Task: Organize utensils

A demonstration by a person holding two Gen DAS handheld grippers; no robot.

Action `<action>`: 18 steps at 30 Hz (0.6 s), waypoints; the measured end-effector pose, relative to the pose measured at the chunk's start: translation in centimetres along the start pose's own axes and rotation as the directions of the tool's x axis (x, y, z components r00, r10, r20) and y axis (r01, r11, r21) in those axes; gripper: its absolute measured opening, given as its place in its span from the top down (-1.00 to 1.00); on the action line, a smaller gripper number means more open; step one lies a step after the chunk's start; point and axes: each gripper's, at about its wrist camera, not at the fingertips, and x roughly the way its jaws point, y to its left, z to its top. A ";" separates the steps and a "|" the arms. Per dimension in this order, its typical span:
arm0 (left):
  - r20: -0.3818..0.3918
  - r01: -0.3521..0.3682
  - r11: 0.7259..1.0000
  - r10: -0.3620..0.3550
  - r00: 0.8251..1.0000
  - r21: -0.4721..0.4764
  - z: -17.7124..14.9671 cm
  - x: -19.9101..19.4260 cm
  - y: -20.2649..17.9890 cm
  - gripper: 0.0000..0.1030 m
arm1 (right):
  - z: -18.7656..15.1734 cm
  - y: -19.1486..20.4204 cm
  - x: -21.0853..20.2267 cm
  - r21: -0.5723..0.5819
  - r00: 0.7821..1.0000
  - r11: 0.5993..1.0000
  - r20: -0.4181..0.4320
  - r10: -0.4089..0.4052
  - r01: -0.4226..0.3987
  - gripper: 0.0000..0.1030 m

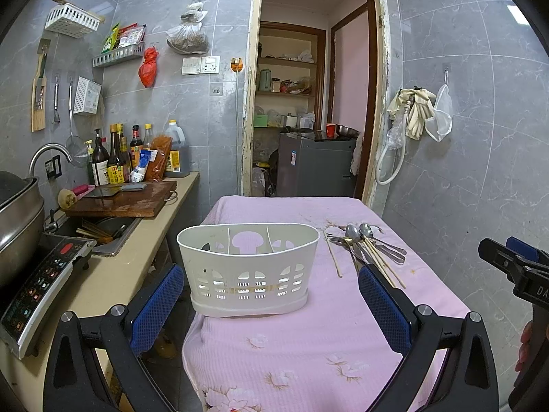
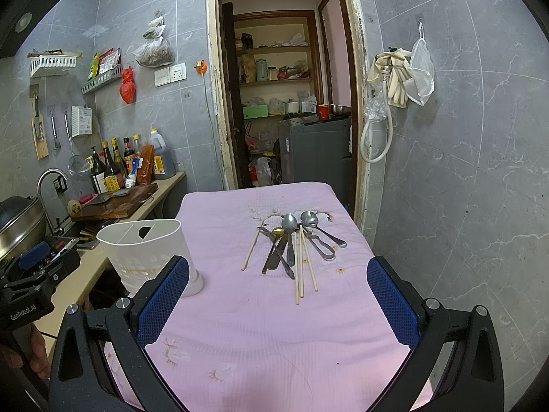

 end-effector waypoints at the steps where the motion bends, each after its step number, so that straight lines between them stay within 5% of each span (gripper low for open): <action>1: 0.000 0.000 1.000 0.000 1.000 0.000 0.0 0.0 0.0 -0.99 | 0.0 0.0 0.0 0.000 1.000 1.000 -0.001 0.000 0.000 -0.98; 18: -0.001 0.001 1.000 -0.001 1.000 0.000 -0.1 0.0 -0.1 -0.99 | 0.1 0.1 0.3 0.001 1.000 1.000 -0.001 0.000 0.000 -0.98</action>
